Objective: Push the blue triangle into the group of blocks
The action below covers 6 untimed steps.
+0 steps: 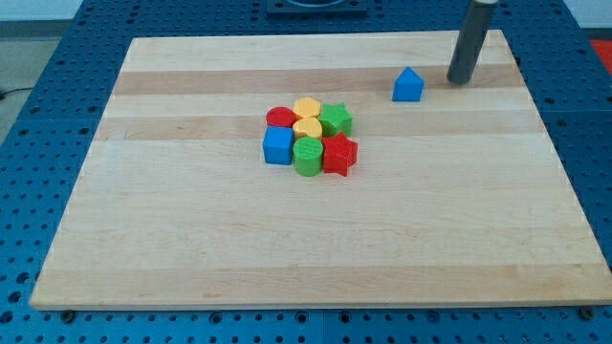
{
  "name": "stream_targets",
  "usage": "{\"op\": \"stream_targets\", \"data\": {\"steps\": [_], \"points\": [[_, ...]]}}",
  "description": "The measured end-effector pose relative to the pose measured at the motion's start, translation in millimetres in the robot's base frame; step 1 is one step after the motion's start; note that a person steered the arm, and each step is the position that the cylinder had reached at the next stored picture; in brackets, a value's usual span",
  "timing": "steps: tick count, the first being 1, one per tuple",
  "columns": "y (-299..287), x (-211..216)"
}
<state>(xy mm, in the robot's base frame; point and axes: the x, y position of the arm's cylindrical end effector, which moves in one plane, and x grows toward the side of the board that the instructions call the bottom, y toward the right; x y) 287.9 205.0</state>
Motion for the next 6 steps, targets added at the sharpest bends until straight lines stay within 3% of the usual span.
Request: {"op": "stream_targets", "data": {"steps": [3,6], "points": [[-99.3,15.8],[-115.6,37.7]]}}
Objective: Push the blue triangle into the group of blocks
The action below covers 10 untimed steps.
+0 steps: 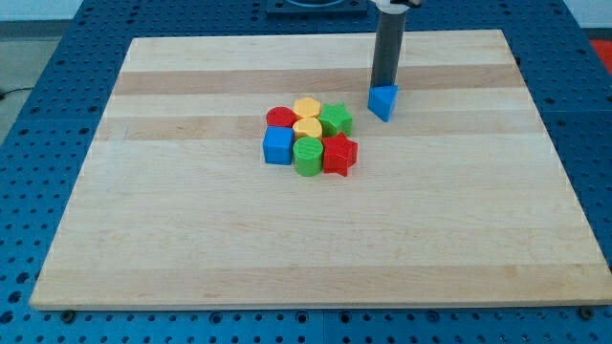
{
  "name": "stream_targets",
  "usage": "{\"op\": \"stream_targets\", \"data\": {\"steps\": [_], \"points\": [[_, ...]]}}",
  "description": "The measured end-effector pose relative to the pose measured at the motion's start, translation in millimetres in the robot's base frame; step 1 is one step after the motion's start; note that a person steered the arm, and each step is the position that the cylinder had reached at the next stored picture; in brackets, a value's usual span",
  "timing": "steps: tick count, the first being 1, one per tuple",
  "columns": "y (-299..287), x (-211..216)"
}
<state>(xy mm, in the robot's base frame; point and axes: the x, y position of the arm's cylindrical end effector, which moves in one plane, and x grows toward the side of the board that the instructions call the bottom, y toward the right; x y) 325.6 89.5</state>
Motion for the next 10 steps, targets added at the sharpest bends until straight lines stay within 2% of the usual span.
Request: {"op": "stream_targets", "data": {"steps": [3,4,5,10], "points": [[14.0,36.0],[44.2,56.3],[45.2,64.9],[13.0,66.0]]}}
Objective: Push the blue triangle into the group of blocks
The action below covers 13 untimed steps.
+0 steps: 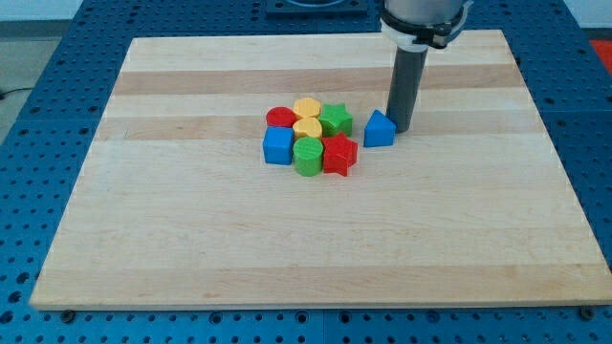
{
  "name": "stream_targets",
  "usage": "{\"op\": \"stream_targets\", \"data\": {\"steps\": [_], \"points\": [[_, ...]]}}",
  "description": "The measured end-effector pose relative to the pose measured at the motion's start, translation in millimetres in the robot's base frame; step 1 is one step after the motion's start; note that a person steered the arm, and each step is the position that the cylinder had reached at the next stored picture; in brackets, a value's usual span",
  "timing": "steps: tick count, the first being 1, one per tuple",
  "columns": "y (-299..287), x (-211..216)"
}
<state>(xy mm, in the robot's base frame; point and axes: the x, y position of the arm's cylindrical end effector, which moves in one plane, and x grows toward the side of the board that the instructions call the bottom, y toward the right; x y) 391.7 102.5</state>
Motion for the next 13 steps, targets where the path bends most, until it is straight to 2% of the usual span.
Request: {"op": "stream_targets", "data": {"steps": [13], "points": [[-49.0,13.7]]}}
